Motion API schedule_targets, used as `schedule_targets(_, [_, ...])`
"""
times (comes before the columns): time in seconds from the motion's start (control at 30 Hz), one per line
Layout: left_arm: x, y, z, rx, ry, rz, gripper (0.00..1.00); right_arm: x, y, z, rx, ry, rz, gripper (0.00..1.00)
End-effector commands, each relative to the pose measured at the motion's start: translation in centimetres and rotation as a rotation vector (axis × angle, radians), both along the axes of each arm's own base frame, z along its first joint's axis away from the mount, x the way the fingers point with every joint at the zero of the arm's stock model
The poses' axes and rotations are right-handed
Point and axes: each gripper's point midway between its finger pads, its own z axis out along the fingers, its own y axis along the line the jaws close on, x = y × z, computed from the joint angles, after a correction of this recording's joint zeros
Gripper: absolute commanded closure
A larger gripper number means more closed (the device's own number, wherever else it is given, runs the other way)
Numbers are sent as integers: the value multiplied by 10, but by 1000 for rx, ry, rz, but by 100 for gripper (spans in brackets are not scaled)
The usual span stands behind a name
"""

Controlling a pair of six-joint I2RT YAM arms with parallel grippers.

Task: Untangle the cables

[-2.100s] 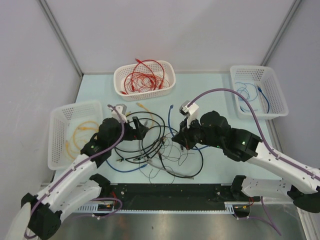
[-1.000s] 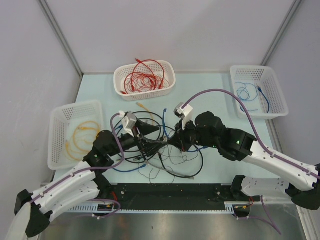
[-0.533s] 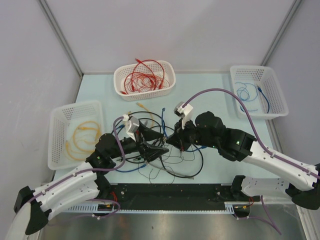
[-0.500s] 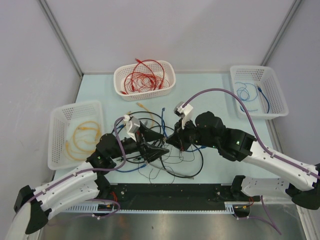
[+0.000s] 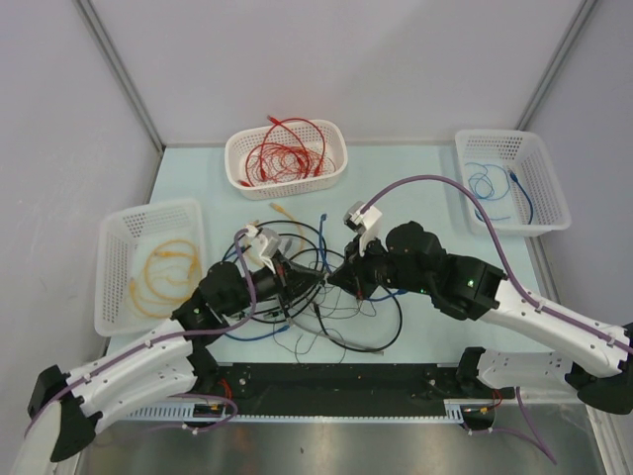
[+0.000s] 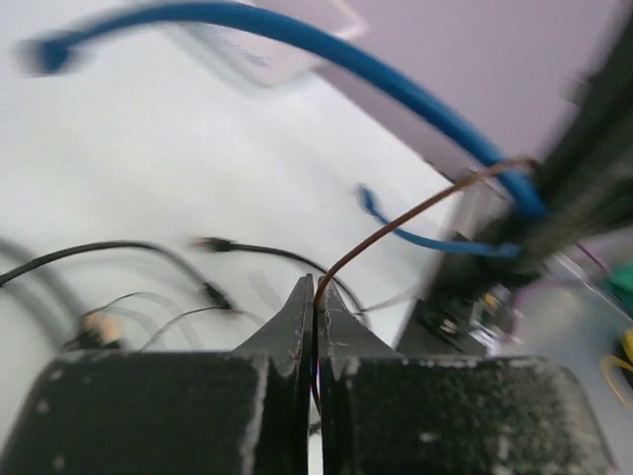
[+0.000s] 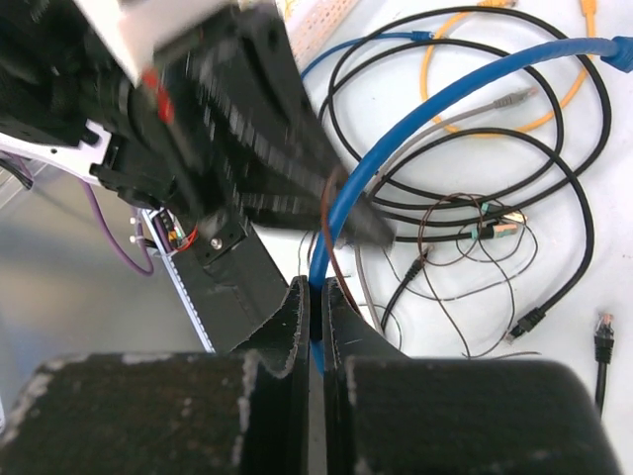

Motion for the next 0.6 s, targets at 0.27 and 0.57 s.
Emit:
schedule_targets(0.27, [102,144,-81,174,485,785,100,-5,-11,15,24,-34,-16,100])
schedule_targets(0.57, [98,148,-113,262,560,794,100,12,-43,68,171,-165,-175,100])
